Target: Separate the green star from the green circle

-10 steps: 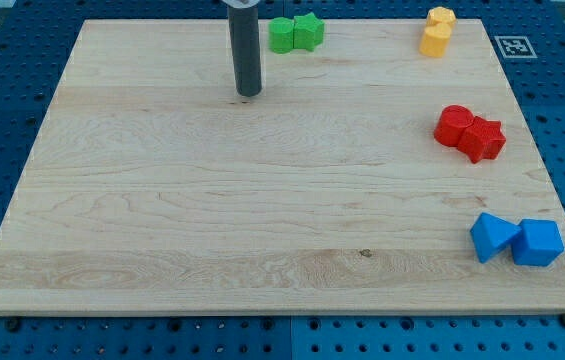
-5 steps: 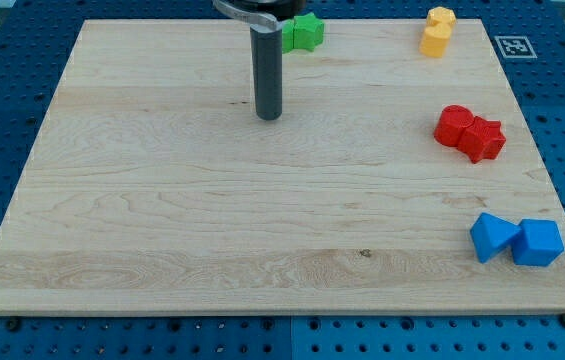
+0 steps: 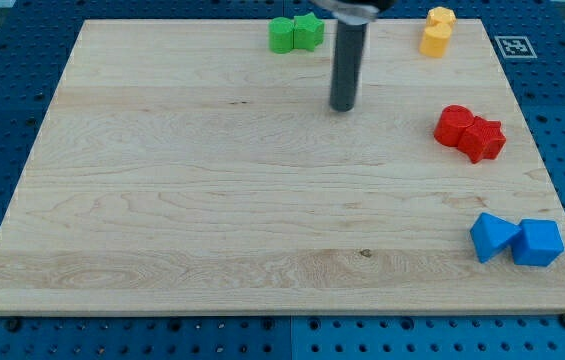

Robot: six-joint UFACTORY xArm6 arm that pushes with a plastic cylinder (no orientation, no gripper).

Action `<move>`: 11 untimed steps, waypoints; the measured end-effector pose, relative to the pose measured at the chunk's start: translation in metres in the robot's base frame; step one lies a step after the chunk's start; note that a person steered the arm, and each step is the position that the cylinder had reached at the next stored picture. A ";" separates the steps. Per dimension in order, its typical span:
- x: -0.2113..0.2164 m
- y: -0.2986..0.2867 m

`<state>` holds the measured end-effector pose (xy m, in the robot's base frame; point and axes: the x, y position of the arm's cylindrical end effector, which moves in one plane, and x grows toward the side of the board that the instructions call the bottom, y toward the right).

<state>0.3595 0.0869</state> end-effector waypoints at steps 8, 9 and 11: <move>-0.078 -0.123; -0.087 -0.123; -0.125 -0.151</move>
<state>0.2344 -0.0638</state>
